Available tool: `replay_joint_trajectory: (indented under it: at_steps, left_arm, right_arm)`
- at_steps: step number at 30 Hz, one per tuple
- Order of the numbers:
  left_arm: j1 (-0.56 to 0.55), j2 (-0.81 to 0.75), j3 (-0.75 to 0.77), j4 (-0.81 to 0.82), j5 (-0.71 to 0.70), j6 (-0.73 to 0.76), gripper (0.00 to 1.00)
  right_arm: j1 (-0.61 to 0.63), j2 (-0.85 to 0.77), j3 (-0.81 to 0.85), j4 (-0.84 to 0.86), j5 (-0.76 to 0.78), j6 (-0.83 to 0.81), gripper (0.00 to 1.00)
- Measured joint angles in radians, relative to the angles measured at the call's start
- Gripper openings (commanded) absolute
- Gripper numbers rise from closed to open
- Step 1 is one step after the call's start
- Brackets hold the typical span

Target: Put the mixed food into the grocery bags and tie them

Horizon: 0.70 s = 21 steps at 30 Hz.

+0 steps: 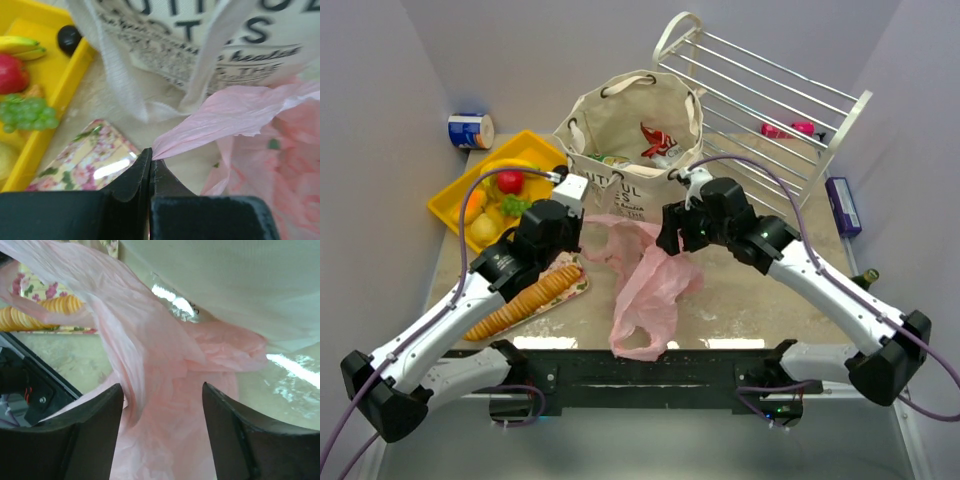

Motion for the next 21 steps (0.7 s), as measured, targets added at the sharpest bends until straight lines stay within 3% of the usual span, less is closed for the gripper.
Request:
replay_joint_trajectory:
  at_steps: [5,11,21]
  left_arm:
    - [0.0,-0.023,0.053,0.003,0.19,-0.088,0.0]
    - [0.0,0.034,0.089,-0.002,0.294,-0.172,0.0]
    - [0.0,0.07,0.077,0.043,0.314,-0.247,0.0]
  right_arm:
    - [0.057,-0.179,0.065,-0.042,0.094,0.002,0.74]
    - [0.134,-0.356,0.002,0.033,-0.004,0.084,0.73]
    - [0.615,-0.233,-0.199,0.156,0.033,0.296,0.75]
